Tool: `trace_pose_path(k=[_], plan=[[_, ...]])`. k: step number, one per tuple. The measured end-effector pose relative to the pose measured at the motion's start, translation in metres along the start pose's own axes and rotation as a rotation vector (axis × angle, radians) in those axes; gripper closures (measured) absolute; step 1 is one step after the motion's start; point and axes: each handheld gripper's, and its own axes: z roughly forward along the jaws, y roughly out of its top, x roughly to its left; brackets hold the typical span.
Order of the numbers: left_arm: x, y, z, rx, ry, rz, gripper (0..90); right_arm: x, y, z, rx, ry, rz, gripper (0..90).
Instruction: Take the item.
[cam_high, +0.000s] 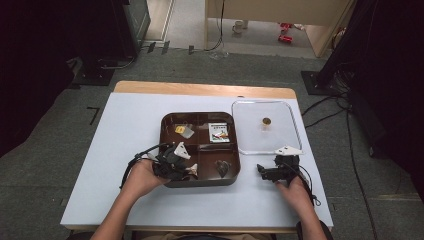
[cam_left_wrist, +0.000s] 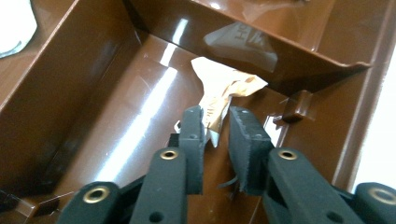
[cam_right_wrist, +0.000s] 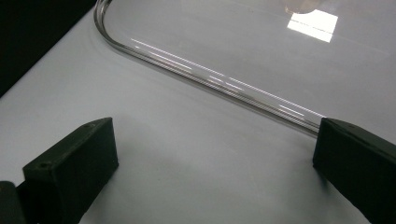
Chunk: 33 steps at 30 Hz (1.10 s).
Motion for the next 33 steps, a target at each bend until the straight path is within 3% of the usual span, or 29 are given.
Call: trace_pose_path(k=[3,6,13,25,27,33], plan=[[0.001,0.000,0.003,0.021,0.001,-0.007,81.1,0.000,0.000,0.000,0.000,0.000,0.000,0.0],[0.003,0.000,0.004,0.047,-0.008,-0.042,84.0,0.000,0.000,0.000,0.000,0.000,0.000,0.0],[0.006,0.000,0.004,0.051,-0.010,-0.067,87.5,0.000,0.000,0.000,0.000,0.000,0.000,0.0],[0.013,-0.003,-0.005,0.001,-0.025,-0.098,88.2,0.000,0.000,0.000,-0.001,0.000,-0.002,0.0],[0.015,-0.004,-0.008,-0.021,-0.051,-0.118,88.3,0.000,0.000,0.000,-0.001,0.000,-0.002,0.0],[0.019,-0.006,-0.012,-0.055,-0.073,-0.143,88.6,0.000,0.000,0.000,-0.001,0.000,-0.001,0.0]])
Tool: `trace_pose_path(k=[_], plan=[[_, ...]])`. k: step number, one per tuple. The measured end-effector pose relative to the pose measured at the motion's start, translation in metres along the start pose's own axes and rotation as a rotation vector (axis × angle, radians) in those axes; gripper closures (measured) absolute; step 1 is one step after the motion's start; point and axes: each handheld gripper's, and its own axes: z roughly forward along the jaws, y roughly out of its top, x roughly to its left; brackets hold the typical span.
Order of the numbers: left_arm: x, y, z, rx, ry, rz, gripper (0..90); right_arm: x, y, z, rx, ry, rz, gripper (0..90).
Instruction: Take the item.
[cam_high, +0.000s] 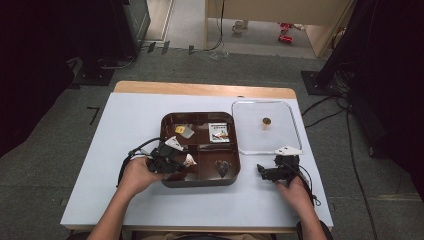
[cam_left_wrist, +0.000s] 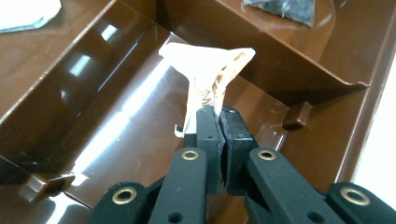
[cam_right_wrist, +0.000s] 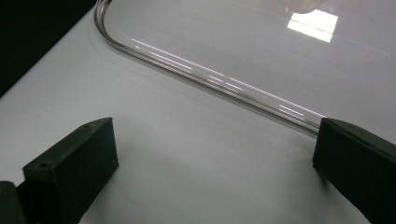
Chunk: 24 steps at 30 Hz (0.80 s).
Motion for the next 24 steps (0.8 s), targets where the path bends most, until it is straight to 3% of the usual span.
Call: trace_pose_path(k=[24], plan=[[0.017,-0.010,-0.029,-0.096,0.025,-0.051,88.8,0.000,0.000,0.000,0.000,0.000,0.001,0.0]])
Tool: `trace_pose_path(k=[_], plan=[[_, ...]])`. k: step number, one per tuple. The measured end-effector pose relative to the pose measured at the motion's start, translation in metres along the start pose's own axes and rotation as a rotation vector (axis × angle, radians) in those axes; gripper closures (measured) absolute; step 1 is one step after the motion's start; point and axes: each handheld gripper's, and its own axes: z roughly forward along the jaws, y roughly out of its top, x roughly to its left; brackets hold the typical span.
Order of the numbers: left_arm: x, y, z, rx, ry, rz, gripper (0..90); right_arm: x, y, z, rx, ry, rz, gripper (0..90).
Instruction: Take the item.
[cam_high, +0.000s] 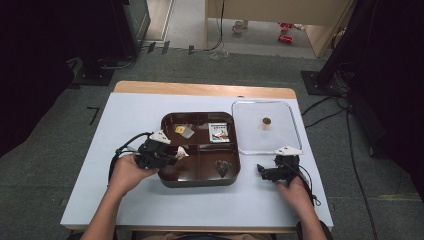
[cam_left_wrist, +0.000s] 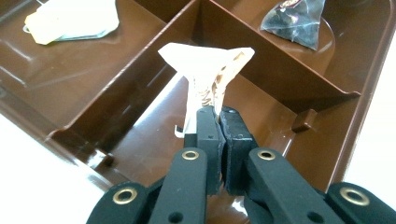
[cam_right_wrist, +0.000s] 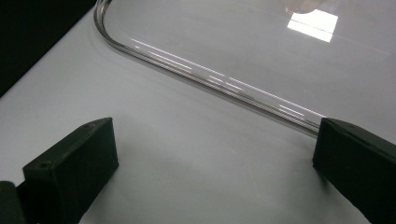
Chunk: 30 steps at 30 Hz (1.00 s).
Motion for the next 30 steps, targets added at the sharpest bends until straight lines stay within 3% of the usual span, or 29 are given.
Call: trace_pose_path(k=[30], plan=[[0.021,-0.010,-0.035,-0.115,0.061,-0.055,89.1,0.000,0.000,0.000,0.000,0.000,0.000,0.0]])
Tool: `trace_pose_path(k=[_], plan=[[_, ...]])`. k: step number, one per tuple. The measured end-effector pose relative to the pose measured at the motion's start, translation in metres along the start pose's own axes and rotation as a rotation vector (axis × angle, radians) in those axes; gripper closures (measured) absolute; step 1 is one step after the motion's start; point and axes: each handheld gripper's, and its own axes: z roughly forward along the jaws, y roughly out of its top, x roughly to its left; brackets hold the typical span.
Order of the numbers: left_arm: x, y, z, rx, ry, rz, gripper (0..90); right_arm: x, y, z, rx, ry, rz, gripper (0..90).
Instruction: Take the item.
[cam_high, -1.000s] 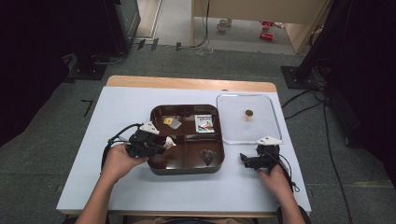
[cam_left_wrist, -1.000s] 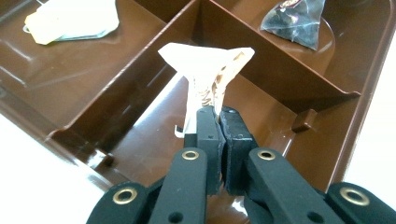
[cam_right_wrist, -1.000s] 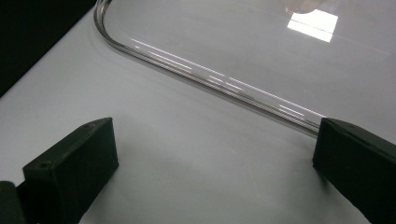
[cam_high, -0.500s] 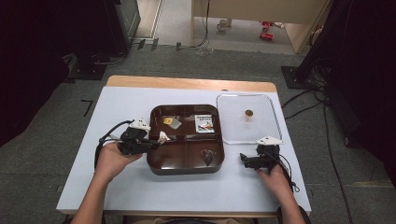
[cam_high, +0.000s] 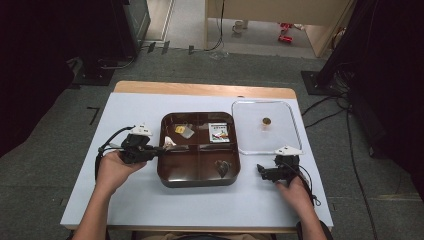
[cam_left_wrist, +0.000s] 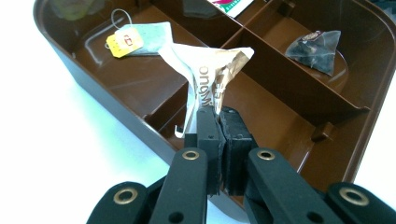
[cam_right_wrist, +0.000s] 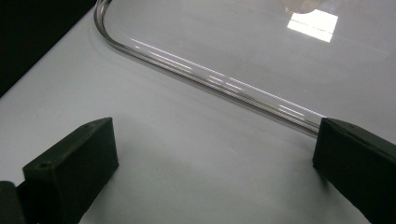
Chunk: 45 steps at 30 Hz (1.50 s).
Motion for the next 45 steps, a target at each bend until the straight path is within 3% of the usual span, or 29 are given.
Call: trace_pose_path(k=[19,25,37,45], plan=[[0.018,-0.010,-0.019,-0.043,0.043,-0.051,89.1,0.000,0.000,0.000,0.000,0.000,0.000,0.0],[0.028,-0.017,-0.022,-0.045,0.063,-0.088,89.0,0.000,0.000,0.000,0.000,0.000,0.000,0.0],[0.047,-0.028,-0.016,-0.020,0.099,-0.145,89.0,0.000,0.000,0.000,0.000,0.000,0.000,0.0],[0.058,-0.034,-0.001,0.015,0.120,-0.167,88.7,0.000,0.000,0.000,0.000,0.000,0.000,0.0]])
